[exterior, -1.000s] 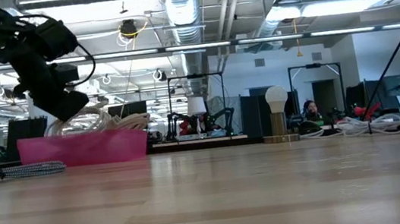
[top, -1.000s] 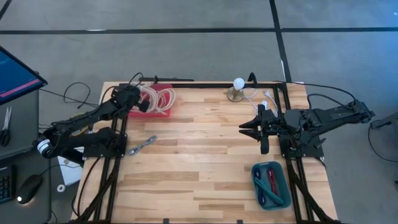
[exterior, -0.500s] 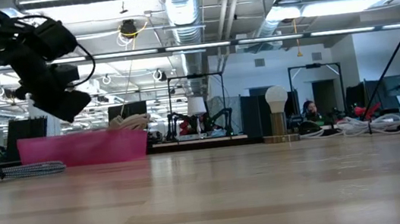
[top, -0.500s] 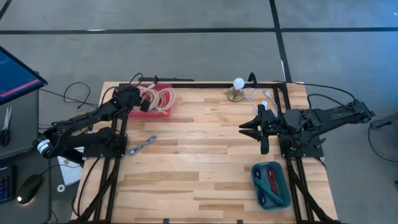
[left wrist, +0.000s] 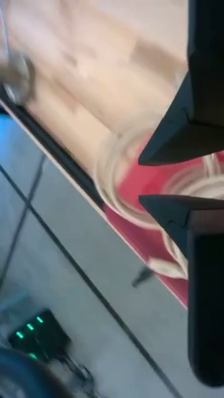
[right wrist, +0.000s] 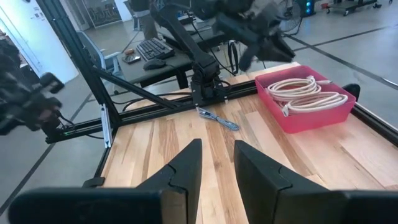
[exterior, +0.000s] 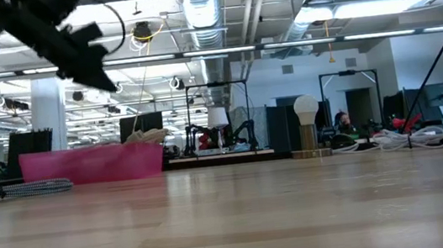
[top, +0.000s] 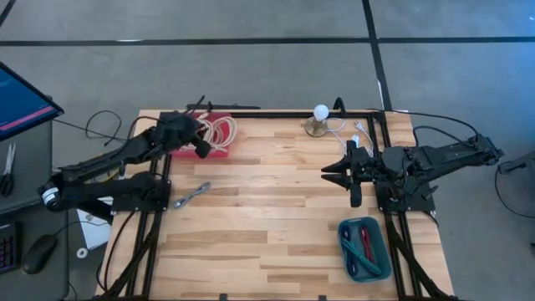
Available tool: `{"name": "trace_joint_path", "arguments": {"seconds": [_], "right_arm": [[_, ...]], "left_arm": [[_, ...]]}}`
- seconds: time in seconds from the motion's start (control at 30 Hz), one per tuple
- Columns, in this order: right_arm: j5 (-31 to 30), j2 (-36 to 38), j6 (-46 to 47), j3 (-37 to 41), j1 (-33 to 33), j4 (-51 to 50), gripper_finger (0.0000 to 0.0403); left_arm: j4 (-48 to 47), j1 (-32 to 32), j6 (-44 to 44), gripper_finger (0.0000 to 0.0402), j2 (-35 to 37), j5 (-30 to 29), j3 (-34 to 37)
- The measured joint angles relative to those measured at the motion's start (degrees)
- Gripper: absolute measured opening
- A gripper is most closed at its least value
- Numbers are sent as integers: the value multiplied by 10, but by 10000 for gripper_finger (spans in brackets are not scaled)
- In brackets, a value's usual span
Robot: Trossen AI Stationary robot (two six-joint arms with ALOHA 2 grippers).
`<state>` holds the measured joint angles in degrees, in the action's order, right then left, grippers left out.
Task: Pick & Place USB Port
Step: Put the black and white charger cable into the blue bin
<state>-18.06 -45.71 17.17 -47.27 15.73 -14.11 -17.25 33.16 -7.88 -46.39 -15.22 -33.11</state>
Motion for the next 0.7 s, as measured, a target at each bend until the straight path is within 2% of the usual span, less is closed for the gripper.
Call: {"name": "trace_joint_path", "arguments": {"seconds": [0.23, 0.4, 0.6, 0.7], "right_arm": [[0, 0, 0, 0, 0, 0, 87], [0, 0, 0, 0, 0, 0, 87], [0, 0, 0, 0, 0, 0, 87], [0, 0, 0, 0, 0, 0, 87]], "left_arm": [[-122, -119, 24, 57, 23, -2, -90], [-210, -190, 110, 48, 16, 8, -132], [-317, -238, 270, 55, 4, 128, -135], [-359, -259, 313, 64, -9, 168, -135]]}}
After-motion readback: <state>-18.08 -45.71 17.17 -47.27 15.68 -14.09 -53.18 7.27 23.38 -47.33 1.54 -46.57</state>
